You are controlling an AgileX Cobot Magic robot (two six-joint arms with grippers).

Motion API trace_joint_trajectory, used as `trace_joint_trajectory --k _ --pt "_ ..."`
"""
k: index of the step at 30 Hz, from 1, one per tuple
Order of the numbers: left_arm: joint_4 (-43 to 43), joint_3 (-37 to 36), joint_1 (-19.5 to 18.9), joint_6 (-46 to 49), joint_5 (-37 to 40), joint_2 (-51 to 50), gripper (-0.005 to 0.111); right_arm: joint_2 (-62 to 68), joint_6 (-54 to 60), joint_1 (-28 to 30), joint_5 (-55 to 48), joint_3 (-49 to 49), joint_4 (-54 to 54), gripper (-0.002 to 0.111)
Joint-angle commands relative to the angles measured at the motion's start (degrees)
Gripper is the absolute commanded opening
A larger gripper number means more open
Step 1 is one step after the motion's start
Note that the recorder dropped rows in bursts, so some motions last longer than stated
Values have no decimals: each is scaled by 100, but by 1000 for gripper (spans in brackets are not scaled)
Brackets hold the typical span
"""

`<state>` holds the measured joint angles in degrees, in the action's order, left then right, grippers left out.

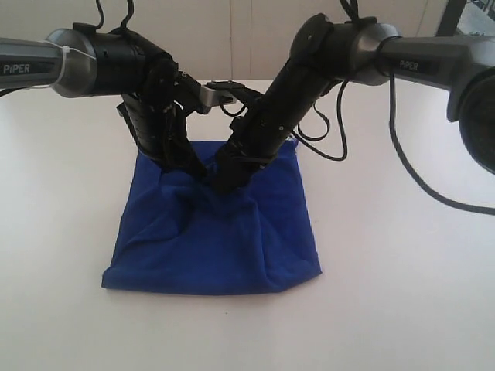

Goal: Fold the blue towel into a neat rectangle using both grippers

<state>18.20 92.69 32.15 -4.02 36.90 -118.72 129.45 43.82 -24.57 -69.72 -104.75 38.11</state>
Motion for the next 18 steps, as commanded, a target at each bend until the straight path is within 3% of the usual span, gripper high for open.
trace_joint_trajectory --k 1,11,18 --pt "7 0 -5 17 67 35 10 -133 -25 41 -25 17 -102 33" --pt "7 0 -5 17 42 35 10 -572 -299 475 -25 17 -619 33" --pt "7 0 -5 17 42 35 10 -860 -355 587 -25 224 -1620 33"
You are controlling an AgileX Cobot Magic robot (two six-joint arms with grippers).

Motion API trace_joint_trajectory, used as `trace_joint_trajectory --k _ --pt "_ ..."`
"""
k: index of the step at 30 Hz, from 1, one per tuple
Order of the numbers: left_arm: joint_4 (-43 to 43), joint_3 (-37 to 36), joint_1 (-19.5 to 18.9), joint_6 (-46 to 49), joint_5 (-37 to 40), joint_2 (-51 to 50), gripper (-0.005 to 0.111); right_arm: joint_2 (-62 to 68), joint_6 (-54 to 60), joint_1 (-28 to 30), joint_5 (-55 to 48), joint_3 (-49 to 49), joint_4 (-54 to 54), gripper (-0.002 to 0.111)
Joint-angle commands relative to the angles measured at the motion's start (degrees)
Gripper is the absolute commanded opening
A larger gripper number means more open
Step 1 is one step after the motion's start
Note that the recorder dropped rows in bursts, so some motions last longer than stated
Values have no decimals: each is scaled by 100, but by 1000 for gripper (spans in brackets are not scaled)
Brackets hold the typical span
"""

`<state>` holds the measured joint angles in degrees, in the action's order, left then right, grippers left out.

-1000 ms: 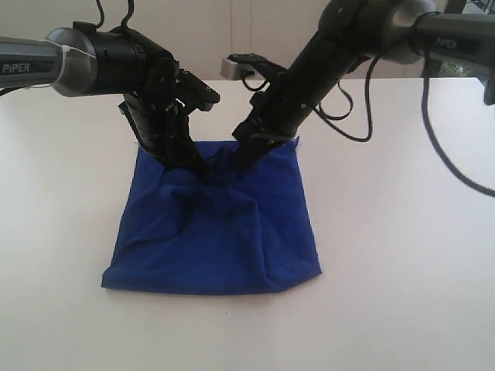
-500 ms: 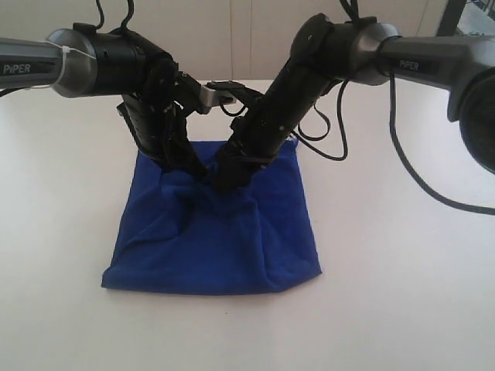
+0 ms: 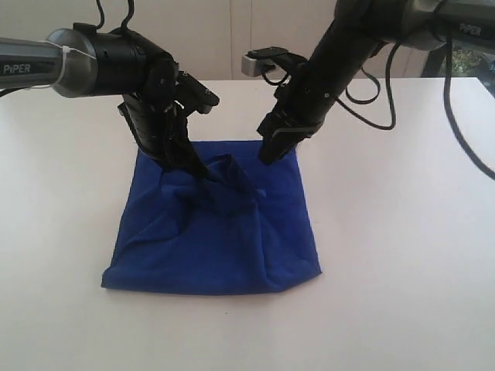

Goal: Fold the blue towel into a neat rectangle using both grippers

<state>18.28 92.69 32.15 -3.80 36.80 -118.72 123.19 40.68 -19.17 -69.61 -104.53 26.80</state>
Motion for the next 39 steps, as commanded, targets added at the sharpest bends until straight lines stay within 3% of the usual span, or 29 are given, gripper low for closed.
trace_joint_trajectory --k 1,5,11,17,22,26,39 --pt "-2 0 -5 -5 52 35 10 -337 20 46 -36 329 -489 33" --pt "-2 0 -5 -5 40 35 10 -754 330 46 88 1095 -513 33" --pt "11 0 -5 -5 29 35 10 -1540 1105 46 2259 2697 -259 33" --pt "11 0 -5 -5 39 35 10 -1840 3801 34 4113 4120 2087 33" --pt "11 0 -5 -5 35 35 10 -1713 5689 22 4221 4484 3589 44" --pt "11 0 -5 -5 35 35 10 -1585 6549 22 4045 4532 3806 58" --pt "11 0 -5 -5 26 35 10 -1240 7919 22 3780 4532 5031 56"
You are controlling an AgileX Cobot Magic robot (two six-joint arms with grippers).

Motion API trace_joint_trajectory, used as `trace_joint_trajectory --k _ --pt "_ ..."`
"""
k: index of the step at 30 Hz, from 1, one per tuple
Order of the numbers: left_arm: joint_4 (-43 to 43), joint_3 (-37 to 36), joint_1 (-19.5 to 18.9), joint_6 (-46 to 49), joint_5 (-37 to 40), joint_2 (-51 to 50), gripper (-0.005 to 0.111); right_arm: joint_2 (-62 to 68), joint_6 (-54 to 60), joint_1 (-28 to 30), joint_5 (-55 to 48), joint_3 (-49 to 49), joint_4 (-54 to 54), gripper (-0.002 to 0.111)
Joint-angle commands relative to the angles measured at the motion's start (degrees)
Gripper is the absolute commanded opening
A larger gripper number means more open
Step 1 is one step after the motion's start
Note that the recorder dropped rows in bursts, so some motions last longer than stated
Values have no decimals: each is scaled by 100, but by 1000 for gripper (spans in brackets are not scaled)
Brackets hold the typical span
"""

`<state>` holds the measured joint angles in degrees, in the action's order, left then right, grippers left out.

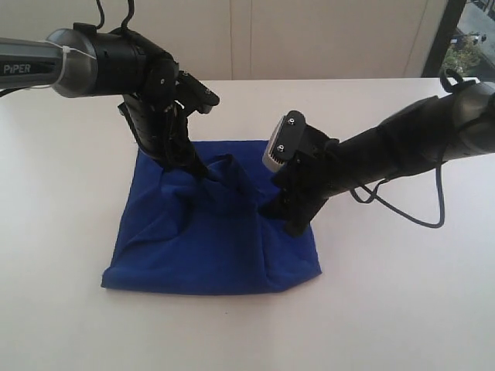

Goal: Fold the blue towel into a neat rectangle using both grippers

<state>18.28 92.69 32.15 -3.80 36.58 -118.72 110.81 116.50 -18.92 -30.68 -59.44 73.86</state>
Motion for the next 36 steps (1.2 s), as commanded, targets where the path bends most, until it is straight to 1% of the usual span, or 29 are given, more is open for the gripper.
trace_joint_trajectory --k 1,5,7,8,9,10,13,17,19,20,23,24,27,30,31,33,36 --pt "11 0 -5 -5 48 35 10 -1 345 -3 -126 24 386 54" --pt "11 0 -5 -5 48 35 10 2 345 -3 -126 24 398 48" --pt "11 0 -5 -5 48 35 10 12 345 -3 -126 24 421 38" --pt "11 0 -5 -5 48 35 10 12 345 -3 -126 24 432 30" --pt "11 0 -5 -5 48 35 10 12 345 -3 -126 24 432 25" --pt "11 0 -5 -5 48 35 10 12 345 -3 -126 24 432 15" --pt "11 0 -5 -5 48 35 10 12 345 -3 -126 24 432 1" --pt "-1 0 -5 -42 50 35 10 -51 199 -3 -37 0 455 0" --pt "-1 0 -5 -42 50 62 10 -209 -169 -3 128 0 455 0" --pt "-12 0 -5 -42 50 124 10 -428 -567 -3 279 0 427 0" --pt "-10 0 -5 -42 35 227 10 -777 -1173 7 236 -87 205 0" --pt "-25 0 -5 -42 36 251 10 -860 -1457 7 209 -136 -6 0" --pt "-48 0 -5 -42 36 278 10 -1023 -2933 7 -29 -399 -1173 0" --pt "-209 0 -5 -42 36 278 10 -1009 -4959 7 -980 -869 -3087 0" --pt "-264 0 -5 -42 36 278 10 -983 -5381 7 -1243 -1027 -3451 0" --pt "-348 0 -5 -42 24 278 10 -941 -5933 7 -1817 -1282 -3948 0" --pt "-437 0 -5 -42 24 278 10 -817 -6154 7 -2332 -1590 -4067 0"
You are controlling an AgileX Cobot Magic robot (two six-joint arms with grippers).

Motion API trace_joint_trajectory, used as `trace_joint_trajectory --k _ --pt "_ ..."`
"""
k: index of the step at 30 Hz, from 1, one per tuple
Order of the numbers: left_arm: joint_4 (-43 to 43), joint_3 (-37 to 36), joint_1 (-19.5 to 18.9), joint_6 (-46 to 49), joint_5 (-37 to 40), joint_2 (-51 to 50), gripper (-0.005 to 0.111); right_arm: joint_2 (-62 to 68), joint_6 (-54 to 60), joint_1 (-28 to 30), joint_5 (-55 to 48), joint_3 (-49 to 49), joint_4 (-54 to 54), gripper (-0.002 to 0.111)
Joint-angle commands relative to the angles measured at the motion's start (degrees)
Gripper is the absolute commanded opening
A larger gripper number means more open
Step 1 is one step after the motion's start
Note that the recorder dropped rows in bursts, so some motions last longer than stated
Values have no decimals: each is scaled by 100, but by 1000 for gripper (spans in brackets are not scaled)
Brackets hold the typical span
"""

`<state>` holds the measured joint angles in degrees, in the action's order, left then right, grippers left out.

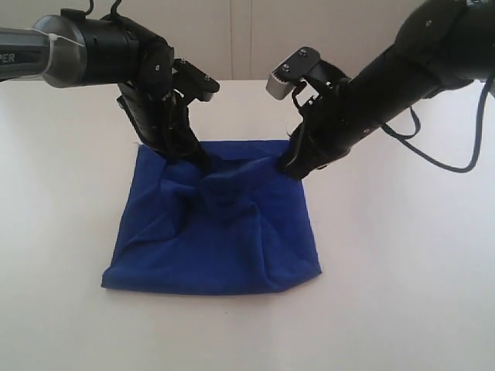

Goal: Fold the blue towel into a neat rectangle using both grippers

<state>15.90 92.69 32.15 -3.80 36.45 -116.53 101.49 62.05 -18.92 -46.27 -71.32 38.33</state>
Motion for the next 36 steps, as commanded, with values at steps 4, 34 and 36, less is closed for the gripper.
trace_joint_trajectory --k 4,34,36 --pt "-196 0 -5 -81 47 59 10 325 -987 7 -509 -413 -514 0" --pt "-4417 11 -1505 1748 -308 -379 61 383 -1095 7 -680 -413 -514 0" --pt "-4444 11 -1505 1765 -492 -449 61 383 -1095 7 -680 -413 -514 0"
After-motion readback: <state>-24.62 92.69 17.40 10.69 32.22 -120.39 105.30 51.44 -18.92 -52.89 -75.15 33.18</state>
